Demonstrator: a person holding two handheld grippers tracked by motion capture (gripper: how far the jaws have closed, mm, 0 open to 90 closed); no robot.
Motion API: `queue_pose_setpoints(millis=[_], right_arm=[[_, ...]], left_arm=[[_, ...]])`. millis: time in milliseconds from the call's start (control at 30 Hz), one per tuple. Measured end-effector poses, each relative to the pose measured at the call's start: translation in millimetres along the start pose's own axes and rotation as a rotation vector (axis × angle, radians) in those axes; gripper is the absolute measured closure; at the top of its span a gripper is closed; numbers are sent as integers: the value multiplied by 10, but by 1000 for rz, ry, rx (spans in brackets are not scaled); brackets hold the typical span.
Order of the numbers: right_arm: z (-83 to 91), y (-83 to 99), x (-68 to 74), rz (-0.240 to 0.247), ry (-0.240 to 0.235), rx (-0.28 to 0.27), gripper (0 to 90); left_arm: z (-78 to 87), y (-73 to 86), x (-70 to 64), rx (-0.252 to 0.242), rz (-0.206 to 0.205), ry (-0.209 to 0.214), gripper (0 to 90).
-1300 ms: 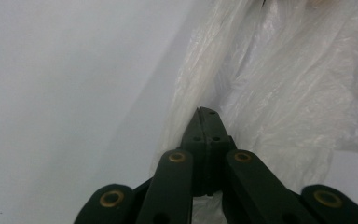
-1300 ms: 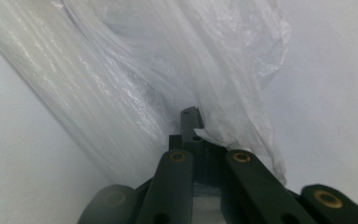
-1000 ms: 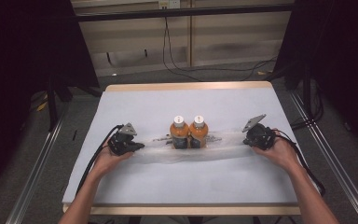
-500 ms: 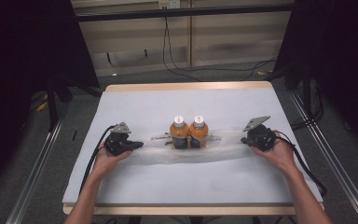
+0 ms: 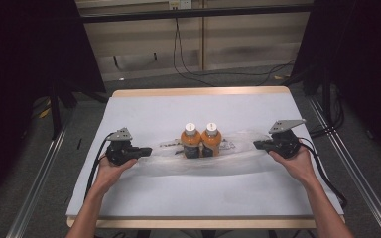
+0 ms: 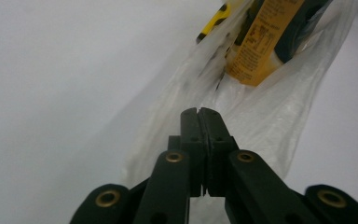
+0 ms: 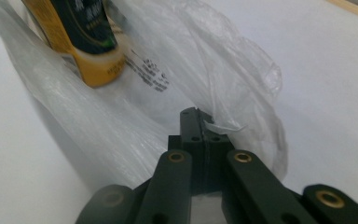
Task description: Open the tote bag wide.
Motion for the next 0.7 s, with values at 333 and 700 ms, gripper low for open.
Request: queue_pose_setpoints(millis=[333,700], right_arm=[[80,-104,146,-17,-66,-75,744],[167,-255,244,-69,-134,-164,585]], left_arm=[[-2,-157,-115,-45,-6,13,771],[-50,-377,-295,-68,-50,16,711]])
Point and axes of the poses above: each handheld gripper's, and its own axes: z roughly backward along the jaws, y roughly out of its underside, x roughly to its left, the point moved 10 cm from there along -z, roughly forward along the jaws, and after that the axes turned 15 degrees about -z, right-handed, at the moved point
